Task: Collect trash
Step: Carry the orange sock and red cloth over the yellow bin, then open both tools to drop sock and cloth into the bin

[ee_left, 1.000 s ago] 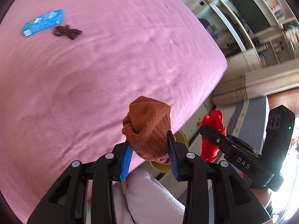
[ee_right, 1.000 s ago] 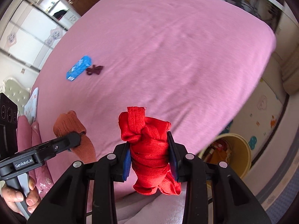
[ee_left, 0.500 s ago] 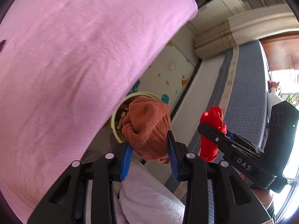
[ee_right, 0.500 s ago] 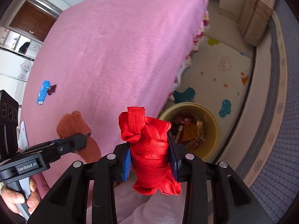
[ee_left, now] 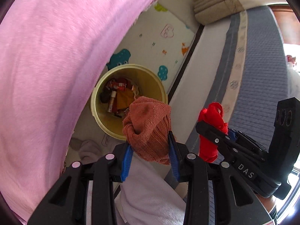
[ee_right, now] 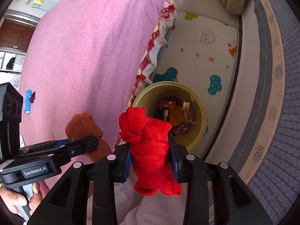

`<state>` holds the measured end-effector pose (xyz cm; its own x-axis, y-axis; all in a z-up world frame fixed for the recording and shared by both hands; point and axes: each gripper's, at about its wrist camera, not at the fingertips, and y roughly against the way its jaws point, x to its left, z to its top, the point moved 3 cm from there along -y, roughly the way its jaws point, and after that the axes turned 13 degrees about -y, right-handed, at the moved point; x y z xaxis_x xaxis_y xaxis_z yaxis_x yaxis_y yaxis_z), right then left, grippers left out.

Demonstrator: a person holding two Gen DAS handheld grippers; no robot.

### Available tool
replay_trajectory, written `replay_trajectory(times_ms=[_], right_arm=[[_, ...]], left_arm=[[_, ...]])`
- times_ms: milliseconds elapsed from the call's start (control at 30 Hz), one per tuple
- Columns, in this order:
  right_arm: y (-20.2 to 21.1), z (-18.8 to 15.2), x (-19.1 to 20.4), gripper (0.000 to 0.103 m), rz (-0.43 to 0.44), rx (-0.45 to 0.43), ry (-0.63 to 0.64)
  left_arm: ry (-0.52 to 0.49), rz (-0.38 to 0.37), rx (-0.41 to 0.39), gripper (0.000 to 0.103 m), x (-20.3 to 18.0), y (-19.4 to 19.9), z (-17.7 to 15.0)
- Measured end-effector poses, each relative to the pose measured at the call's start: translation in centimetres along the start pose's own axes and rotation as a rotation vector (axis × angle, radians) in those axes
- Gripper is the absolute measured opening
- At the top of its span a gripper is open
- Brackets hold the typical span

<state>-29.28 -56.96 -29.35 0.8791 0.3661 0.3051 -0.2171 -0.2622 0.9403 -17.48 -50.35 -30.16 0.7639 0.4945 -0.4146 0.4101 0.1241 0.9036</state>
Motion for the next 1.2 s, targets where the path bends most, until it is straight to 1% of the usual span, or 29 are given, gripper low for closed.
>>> replay_trajectory(times_ms=[133,267,467,633,800,1033,1200], right_arm=[[-2.3,0.6,-1.8,0.033,0.0,0.025,-0.045],[-3.9,0.9,-3.0,0.033,-0.003,0.042,-0.063],[-5.8,1.5,-4.1,0.034,-0.004,0.064,-0.071],[-7.0,1.8,-4.7,0.034,-0.01,0.081,-0.083],[-7.4,2.0,-4.7,0.034,-0.015,0.086,-0.08],[-7.6,2.2,-4.4,0.034,-0.02,0.089,-0.072],[-7.4,2.2,-4.2,0.039,-0.032,0.076,-0.068]], left_arm=[[-0.01,0.015,0.047,0.035,0.6,-2.9,0.7],[-0.017,0.024,0.078,0.035,0.8,-5.4,1.4],[-0.024,0.018,0.113,0.035,1.2,-7.8,2.1],[-0.023,0.019,0.13,0.035,1.6,-8.9,2.5],[-0.025,0.015,0.139,0.035,1.9,-9.7,2.8],[-0.033,0.01,0.14,0.035,1.9,-9.6,3.0],[-0.053,0.014,0.15,0.039,2.0,-9.6,2.9]])
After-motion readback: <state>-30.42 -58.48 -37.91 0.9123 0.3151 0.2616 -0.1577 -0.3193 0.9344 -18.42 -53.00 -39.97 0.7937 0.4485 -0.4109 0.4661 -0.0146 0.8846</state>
